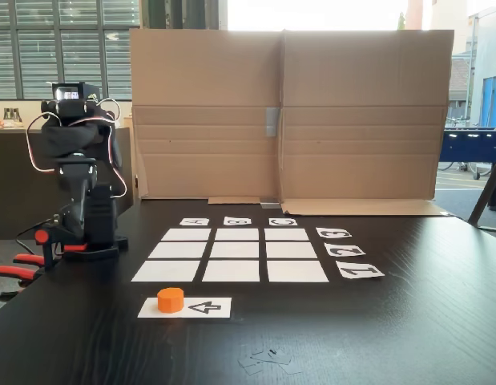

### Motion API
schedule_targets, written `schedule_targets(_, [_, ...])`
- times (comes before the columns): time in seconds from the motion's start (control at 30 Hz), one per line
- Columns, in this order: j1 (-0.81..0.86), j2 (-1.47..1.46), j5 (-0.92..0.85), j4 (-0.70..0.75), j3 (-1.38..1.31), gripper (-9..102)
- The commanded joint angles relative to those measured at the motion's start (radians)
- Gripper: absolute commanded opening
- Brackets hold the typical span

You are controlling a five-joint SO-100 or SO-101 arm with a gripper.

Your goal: Pick up the round, orange token and place it in the grid on square B2.

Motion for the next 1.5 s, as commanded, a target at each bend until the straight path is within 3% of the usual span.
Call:
schedule_targets(0.0, [-0.028,-0.081,0.018,0.003,-0.107,49])
schedule_targets(1.1, [-0.311,-0.448,0.098,0.003,-0.454,50])
schedule_targets(1.3, [-0.318,-0.486,0.098,0.003,-0.489,57])
schedule_targets(1.47, [-0.324,-0.499,0.098,0.003,-0.489,76])
